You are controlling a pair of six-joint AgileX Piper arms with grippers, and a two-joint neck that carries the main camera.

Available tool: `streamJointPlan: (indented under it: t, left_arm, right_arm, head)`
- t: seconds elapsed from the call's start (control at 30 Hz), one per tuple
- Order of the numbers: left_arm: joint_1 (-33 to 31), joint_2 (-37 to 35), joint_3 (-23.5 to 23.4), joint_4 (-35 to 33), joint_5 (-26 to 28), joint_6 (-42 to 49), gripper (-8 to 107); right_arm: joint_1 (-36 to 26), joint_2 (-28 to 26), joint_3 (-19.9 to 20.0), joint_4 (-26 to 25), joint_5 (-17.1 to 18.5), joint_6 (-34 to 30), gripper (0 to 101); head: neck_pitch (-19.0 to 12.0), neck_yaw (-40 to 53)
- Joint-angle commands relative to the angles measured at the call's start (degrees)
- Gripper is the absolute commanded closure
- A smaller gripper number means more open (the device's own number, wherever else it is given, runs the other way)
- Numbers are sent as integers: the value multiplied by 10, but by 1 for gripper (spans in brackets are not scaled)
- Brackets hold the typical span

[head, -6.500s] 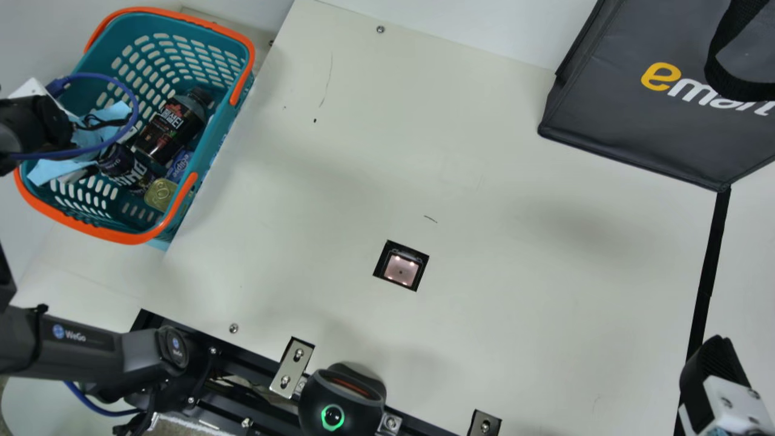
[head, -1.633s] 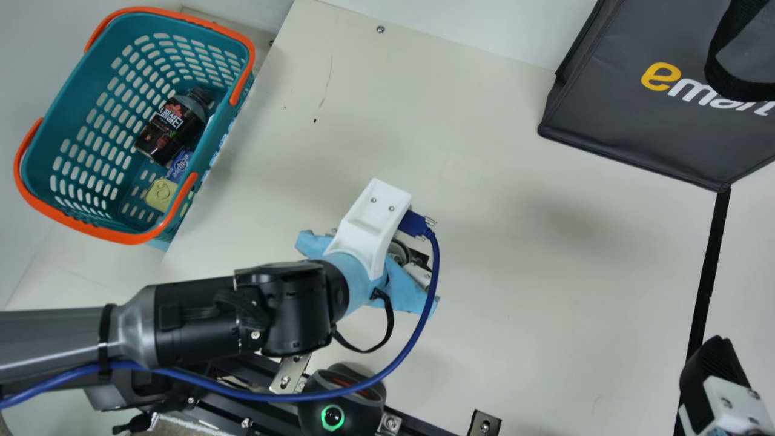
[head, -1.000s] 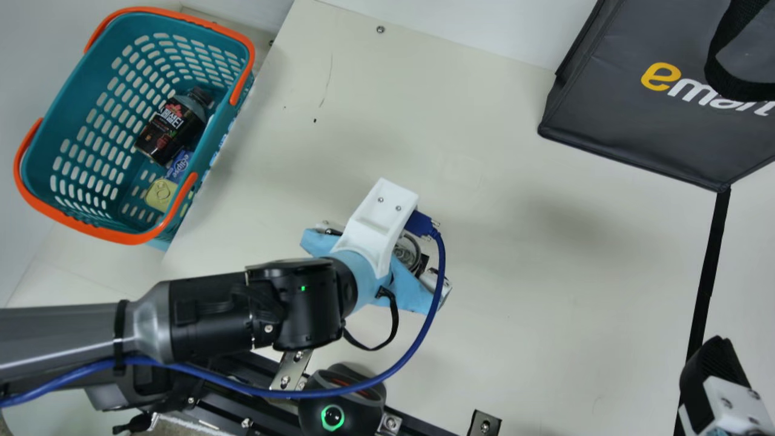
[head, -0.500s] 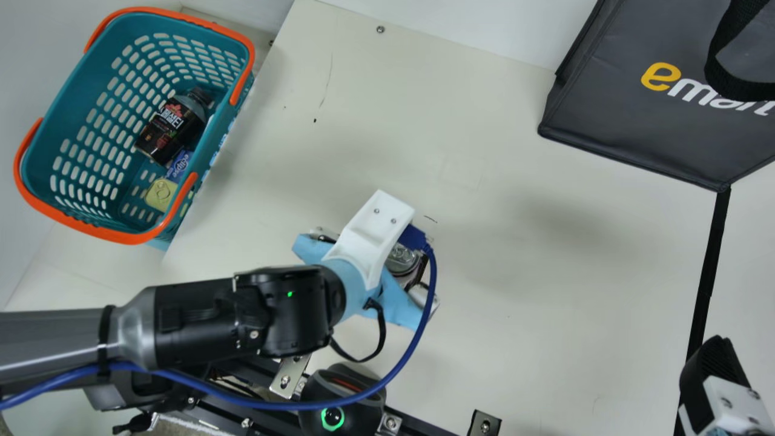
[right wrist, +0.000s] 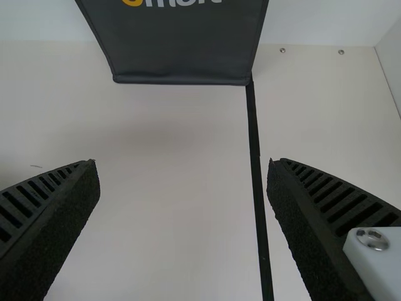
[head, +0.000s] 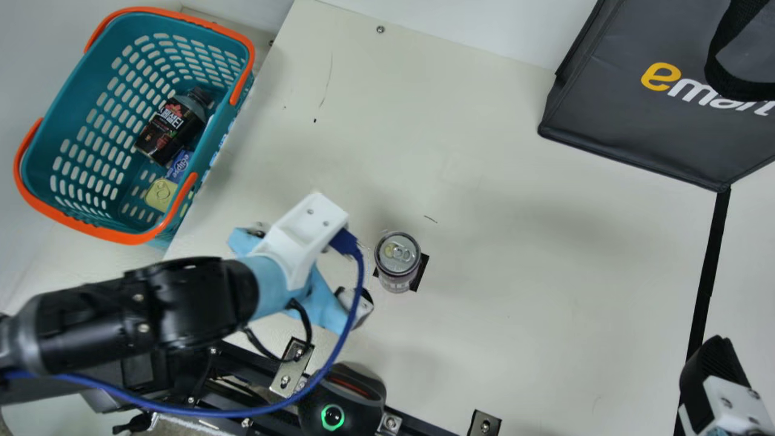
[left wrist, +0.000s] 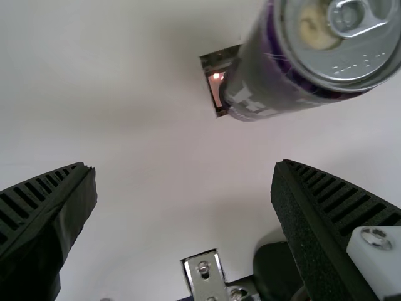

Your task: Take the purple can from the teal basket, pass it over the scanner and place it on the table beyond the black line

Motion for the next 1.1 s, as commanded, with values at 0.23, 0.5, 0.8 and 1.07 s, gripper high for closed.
streamJointPlan:
  t: [0.23, 0.5, 0.8, 1.07]
  left_arm:
    - [105, -85, -45, -16, 63, 102, 9]
    - [205, -107, -127, -54, 100, 184, 9]
    - [238, -106, -154, -52, 104, 206, 9]
    - [238, -106, -154, -53, 101, 206, 9]
  right_arm:
    - [0, 0, 0, 0, 0, 0, 6]
    - [0, 0, 0, 0, 0, 0, 6]
    - [0, 0, 0, 0, 0, 0, 6]
    - [0, 0, 0, 0, 0, 0, 6]
  head:
    - [-17, 2]
    - [-17, 2]
    - [-17, -11]
    - [-17, -118]
